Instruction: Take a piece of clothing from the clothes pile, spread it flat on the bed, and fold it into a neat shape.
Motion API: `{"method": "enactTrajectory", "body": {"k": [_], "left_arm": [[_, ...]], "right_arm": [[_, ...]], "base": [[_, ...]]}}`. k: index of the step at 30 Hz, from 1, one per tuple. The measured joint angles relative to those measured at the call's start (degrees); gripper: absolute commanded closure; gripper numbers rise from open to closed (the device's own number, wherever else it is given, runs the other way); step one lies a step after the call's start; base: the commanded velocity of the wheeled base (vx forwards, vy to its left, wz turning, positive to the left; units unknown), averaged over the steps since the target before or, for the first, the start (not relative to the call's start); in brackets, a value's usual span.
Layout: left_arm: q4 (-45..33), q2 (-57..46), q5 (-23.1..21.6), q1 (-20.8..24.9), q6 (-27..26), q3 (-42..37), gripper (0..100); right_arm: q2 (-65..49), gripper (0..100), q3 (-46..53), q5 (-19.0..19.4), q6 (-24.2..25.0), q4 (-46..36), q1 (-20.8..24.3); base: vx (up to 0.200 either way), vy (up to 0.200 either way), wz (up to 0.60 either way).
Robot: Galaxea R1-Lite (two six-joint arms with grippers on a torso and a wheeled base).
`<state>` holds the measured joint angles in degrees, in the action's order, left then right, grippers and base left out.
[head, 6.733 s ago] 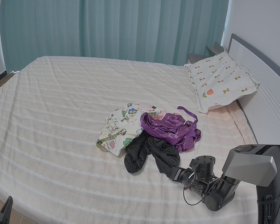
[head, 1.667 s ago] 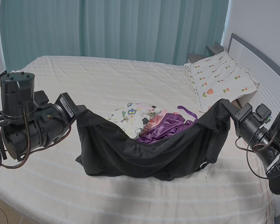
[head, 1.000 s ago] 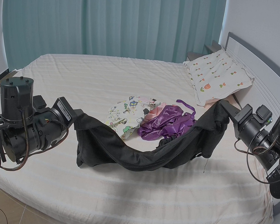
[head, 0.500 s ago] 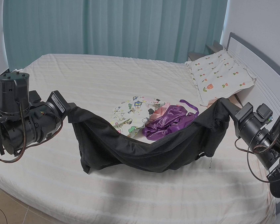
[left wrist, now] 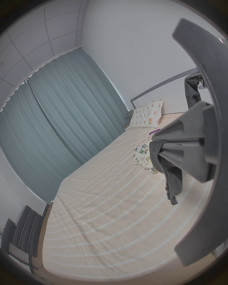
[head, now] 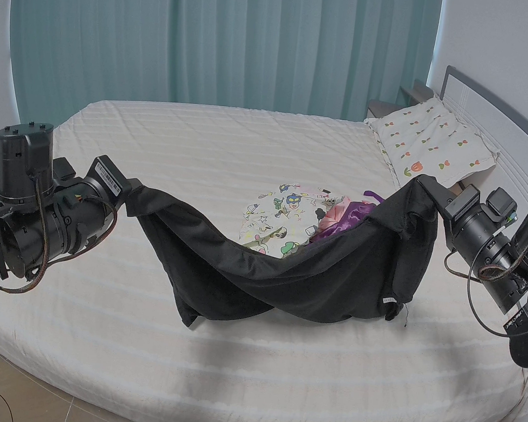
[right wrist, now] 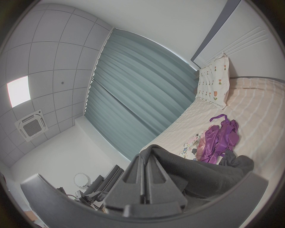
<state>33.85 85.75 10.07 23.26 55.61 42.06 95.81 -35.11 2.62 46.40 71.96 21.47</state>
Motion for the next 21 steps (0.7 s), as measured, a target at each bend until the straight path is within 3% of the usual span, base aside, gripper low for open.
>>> {"method": "enactTrajectory", "body": {"k": [21], "left_arm": [[0.1,1.1,0.1,-1.4,0.0,4.8,100]], "right_arm": [[-0.7,100,-1.8,-0.4,0.0,2.5,-0.2]], "base": [[0.0,0.2,0.0]]}}
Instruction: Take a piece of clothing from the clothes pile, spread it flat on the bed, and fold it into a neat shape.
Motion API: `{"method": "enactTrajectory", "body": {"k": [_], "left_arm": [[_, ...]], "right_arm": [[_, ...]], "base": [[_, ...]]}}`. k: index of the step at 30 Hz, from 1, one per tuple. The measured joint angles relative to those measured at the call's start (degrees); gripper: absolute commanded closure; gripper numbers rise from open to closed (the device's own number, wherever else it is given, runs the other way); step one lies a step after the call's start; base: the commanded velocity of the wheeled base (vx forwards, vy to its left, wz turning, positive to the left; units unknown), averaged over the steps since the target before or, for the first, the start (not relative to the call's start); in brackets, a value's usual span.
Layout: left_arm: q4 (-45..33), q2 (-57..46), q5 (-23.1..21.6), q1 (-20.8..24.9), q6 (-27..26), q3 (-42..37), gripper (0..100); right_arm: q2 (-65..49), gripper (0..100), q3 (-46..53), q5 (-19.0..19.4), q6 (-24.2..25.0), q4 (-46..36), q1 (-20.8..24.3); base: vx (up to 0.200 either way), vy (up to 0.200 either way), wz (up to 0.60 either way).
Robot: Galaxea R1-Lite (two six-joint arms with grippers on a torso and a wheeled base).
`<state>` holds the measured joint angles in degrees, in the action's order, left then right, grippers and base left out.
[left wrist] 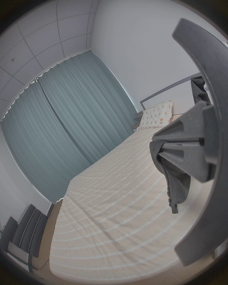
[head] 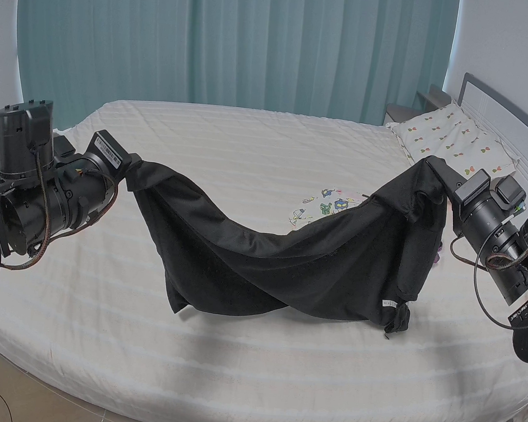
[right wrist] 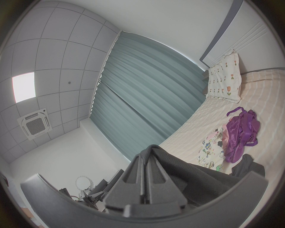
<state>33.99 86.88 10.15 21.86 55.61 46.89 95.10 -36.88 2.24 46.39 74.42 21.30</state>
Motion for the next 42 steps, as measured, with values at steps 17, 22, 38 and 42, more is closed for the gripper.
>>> {"method": "enactTrajectory", "body": {"k": [17,22,38,42], "left_arm": [[-0.1,3.0,-0.3,0.1,0.1,1.7,100],[-0.2,3.4,-0.3,0.4,0.1,1.5,100],[-0.3,3.4,-0.3,0.8,0.1,0.2,100],[-0.1,3.4,-0.3,0.8,0.0,0.5,100]], "right_arm": [[0.7,100,0.5,0.1,0.3,0.1,-0.8],[0.8,100,0.7,0.1,0.4,0.1,-1.0],[1.2,100,1.2,0.2,0.4,0.1,-1.8],[1.2,100,1.2,0.2,0.4,0.1,-1.8]], "base": [[0.0,0.2,0.0],[0.0,0.04,0.0],[0.1,0.0,0.0],[0.2,0.0,0.0]]}}
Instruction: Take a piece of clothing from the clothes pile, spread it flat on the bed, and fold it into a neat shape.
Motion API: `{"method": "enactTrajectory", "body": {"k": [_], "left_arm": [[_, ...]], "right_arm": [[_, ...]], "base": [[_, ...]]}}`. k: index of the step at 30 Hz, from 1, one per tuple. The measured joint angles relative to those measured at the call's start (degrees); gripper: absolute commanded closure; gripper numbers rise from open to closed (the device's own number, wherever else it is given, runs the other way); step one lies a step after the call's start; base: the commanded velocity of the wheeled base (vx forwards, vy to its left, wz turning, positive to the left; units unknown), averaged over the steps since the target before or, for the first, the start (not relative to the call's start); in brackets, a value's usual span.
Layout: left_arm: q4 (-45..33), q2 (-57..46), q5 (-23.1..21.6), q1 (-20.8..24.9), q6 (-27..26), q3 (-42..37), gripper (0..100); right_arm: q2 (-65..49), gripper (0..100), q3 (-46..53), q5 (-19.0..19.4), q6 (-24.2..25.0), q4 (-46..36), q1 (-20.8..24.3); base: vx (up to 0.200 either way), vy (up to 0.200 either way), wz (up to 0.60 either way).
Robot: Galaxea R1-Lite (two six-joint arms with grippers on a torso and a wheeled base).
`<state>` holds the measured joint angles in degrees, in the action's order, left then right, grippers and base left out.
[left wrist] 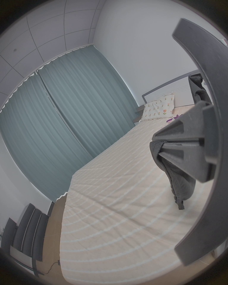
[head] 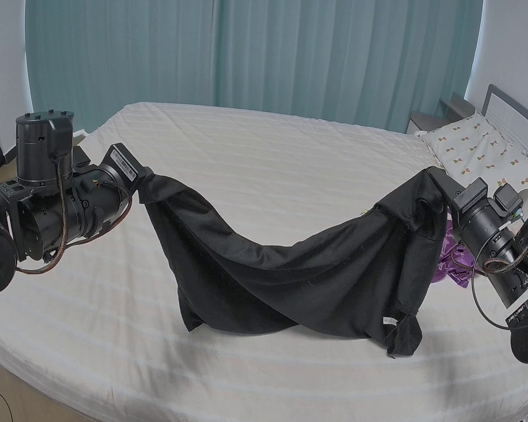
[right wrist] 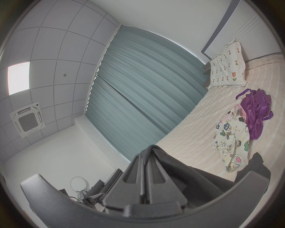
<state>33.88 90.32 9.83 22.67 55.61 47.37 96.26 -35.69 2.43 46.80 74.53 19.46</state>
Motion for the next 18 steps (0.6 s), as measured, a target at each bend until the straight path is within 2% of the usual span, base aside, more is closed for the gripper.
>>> {"method": "enactTrajectory", "body": {"k": [12,18], "left_arm": [[0.0,-0.2,0.1,0.0,0.0,-2.1,100],[0.0,-1.0,0.1,0.0,0.0,-3.5,100]], "right_arm": [[0.0,100,1.1,0.4,0.0,0.0,0.1],[-0.5,100,2.2,0.6,0.0,0.0,0.0]], "base": [[0.0,0.0,0.0],[-0.2,0.0,0.0]]}}
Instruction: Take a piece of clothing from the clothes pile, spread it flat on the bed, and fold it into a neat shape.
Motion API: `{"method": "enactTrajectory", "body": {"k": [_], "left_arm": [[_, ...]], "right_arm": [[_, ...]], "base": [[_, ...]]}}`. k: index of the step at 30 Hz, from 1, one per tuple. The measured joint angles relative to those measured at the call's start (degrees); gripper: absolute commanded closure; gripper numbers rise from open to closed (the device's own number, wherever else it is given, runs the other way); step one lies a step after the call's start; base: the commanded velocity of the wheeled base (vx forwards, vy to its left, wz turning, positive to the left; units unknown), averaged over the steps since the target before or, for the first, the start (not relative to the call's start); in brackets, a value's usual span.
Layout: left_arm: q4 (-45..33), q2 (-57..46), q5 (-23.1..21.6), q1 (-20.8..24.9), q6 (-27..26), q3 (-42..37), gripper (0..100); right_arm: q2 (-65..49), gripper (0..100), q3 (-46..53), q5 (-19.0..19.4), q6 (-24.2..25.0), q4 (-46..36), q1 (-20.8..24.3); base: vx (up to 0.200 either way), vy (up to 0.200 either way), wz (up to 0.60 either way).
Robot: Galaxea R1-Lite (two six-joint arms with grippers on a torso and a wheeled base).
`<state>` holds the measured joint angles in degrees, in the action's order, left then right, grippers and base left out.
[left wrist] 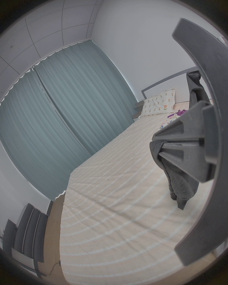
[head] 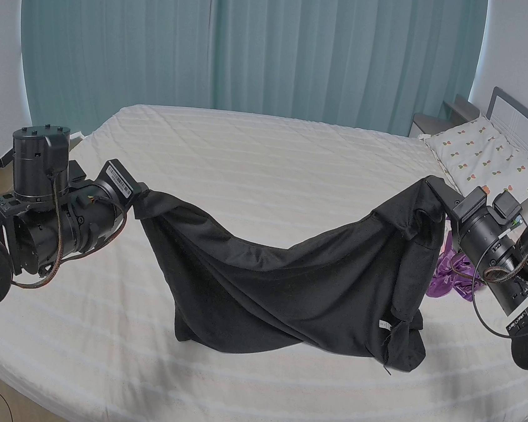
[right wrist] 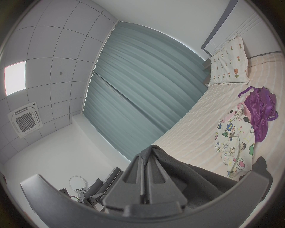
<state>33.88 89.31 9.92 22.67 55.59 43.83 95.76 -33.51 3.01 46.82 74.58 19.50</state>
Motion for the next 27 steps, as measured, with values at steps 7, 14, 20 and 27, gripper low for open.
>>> {"method": "enactTrajectory", "body": {"k": [7,14,20,27], "left_arm": [[-0.5,-3.5,0.0,0.0,0.1,-2.2,100],[-0.7,-7.3,0.0,0.0,0.0,-4.8,100],[-2.2,-12.3,0.0,0.2,-0.1,-5.6,100],[-7.1,-18.7,0.1,1.0,-0.2,-3.6,100]], "right_arm": [[-3.3,100,3.7,0.3,0.0,0.0,0.3],[-8.3,100,7.2,0.5,-0.1,-0.4,1.3],[-16.6,100,9.2,0.7,-0.2,-1.9,3.3],[-27.9,100,4.9,1.0,0.0,-12.4,4.9]], "base": [[-0.2,0.0,0.0],[-0.143,0.0,0.0],[0.0,0.0,0.0],[0.0,0.0,0.0]]}}
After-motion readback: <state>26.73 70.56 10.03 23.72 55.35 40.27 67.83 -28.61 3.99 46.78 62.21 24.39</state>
